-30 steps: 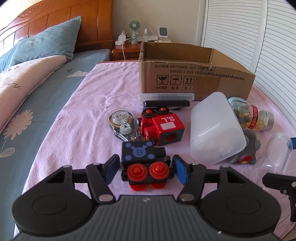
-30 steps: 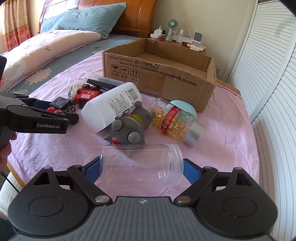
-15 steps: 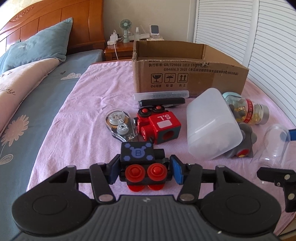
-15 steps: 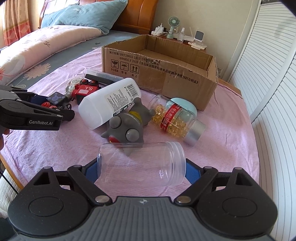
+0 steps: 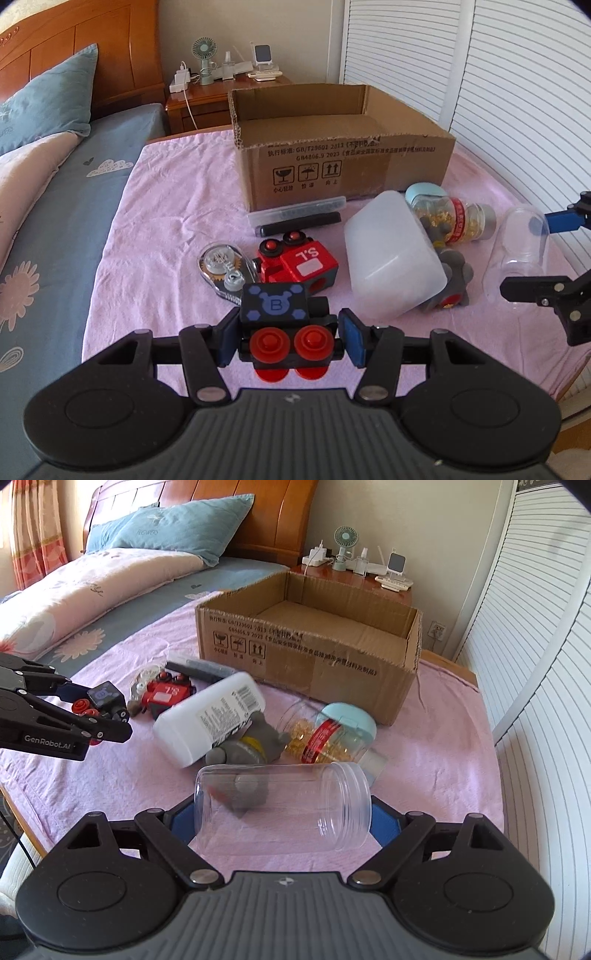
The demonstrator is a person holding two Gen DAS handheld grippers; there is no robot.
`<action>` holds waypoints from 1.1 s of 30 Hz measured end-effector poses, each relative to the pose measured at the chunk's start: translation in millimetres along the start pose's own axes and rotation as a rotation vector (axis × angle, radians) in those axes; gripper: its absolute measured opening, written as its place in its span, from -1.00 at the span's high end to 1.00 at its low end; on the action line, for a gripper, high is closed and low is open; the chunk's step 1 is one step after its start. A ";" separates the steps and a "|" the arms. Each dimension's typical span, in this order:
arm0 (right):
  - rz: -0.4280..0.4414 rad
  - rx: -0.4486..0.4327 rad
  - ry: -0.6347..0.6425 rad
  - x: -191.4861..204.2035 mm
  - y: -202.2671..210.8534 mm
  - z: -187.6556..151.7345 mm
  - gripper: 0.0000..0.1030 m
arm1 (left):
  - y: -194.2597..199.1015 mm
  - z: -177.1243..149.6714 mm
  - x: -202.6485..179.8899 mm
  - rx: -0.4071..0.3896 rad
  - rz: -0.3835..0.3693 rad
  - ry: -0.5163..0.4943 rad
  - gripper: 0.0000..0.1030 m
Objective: Organize rigid objects
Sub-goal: 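Close the left gripper on the toy car while the right gripper grips and lifts the jar, then release the toy car into the box while the right gripper drops the jar in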
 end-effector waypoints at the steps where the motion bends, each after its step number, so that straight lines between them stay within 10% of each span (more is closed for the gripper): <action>1: 0.001 -0.008 0.000 -2.7 2.1 4.1 -0.80 | 3.5 6.3 0.7 -0.008 -0.003 -0.009 -0.07; 13: 0.008 -0.132 -0.006 -39.4 12.5 71.6 -0.80 | -1.4 114.5 0.9 -0.076 -0.063 -0.041 -0.07; 29: 0.010 -0.127 -0.043 -77.0 -18.5 110.2 -0.80 | -104.0 227.4 -11.2 -0.059 0.004 -0.016 -0.09; 33: 0.007 -0.119 -0.058 -79.9 -22.1 109.9 -0.80 | -123.7 234.9 -5.2 -0.053 0.047 0.035 -0.44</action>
Point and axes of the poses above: each gripper's, at about its wrist camera, not at the fingertips, and y roughly against the way its jaws point, x to its left, z to its top, the point moved 3 cm from there along -y, roughly the way its jaws point, and after that the axes turned 10 degrees about z, right-handed, at the moved point
